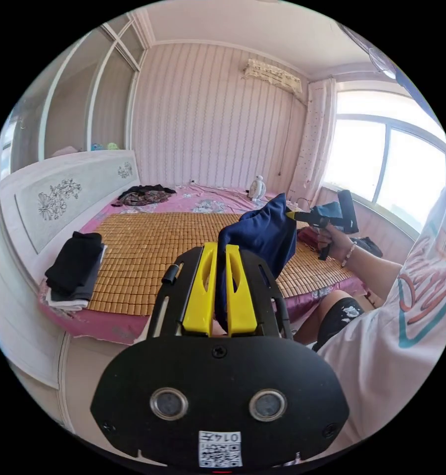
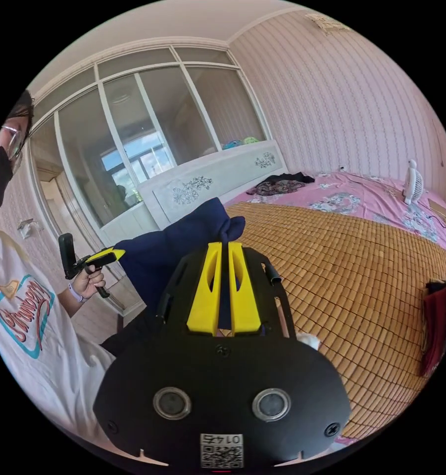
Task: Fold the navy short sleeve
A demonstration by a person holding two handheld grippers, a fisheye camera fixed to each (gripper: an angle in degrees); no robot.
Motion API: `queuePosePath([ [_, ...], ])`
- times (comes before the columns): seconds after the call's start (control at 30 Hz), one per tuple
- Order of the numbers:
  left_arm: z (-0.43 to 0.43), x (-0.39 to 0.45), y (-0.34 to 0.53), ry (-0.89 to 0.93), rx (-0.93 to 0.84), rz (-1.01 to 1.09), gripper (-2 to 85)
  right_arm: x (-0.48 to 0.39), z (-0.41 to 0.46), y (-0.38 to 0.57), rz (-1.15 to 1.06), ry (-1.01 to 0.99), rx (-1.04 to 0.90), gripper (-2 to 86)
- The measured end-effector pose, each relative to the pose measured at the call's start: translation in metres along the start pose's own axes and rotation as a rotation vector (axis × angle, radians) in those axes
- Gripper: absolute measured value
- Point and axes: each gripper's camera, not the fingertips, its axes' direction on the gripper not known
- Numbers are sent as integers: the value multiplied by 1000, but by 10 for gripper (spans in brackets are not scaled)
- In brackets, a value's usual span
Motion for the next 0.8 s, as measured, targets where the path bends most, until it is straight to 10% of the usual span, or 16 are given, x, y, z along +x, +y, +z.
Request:
queuePosePath([
  [0.37, -115, -143, 17, -355, 162, -280, 12, -136, 240, -202, -433, -276, -201, 22],
  [0.53, -85, -288, 14, -452, 195, -657, 90, -187, 428, -310, -245, -193, -458, 65],
  [0.8, -46, -240, 82, -482, -35, -590, 63, -163, 395, -147, -354, -164, -551, 54],
])
